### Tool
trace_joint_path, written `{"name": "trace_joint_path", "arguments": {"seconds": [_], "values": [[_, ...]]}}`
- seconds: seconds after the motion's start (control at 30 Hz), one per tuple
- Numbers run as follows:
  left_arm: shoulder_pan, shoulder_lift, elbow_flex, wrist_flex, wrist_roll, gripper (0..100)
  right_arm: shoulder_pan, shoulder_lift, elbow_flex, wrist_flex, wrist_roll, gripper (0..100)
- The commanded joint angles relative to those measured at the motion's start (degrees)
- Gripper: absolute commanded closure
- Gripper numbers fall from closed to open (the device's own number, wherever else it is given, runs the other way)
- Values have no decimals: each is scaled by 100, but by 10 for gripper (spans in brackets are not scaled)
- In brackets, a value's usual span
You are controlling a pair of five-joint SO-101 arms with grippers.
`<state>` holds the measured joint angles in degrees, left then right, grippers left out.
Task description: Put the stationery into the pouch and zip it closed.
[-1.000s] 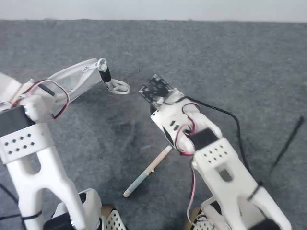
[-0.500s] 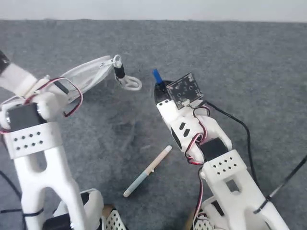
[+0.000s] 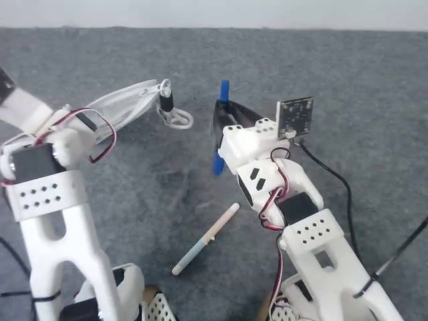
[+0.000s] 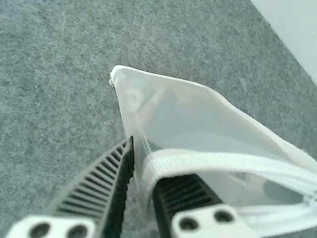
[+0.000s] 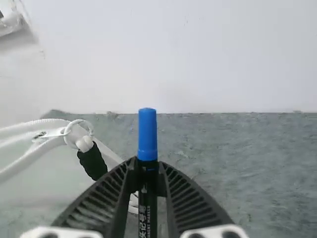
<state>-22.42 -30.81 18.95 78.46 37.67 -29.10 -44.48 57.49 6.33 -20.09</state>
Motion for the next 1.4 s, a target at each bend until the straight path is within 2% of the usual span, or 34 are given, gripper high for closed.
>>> {"name": "trace_joint_path", "arguments": {"seconds": [0.0,0.23,0.5,0.8,1.03,1.23,1.37], "values": [[18,-88,-180,0,-62,988,57,-330,-70,-154,-246,992],[18,-88,-180,0,-62,988,31,-769,246,-207,-246,992],[18,-88,-180,0,-62,988,40,-2202,1486,-1648,-202,992],[18,-88,-171,-9,-62,988,31,-2598,1521,-1736,-211,992],[18,-88,-180,-9,-62,988,22,-2765,1521,-2747,-211,992],[26,-88,-180,-9,-62,988,-479,-2712,1363,-3459,-193,992],[26,-79,-180,-9,-62,988,-848,-2633,888,-3451,220,992]]}}
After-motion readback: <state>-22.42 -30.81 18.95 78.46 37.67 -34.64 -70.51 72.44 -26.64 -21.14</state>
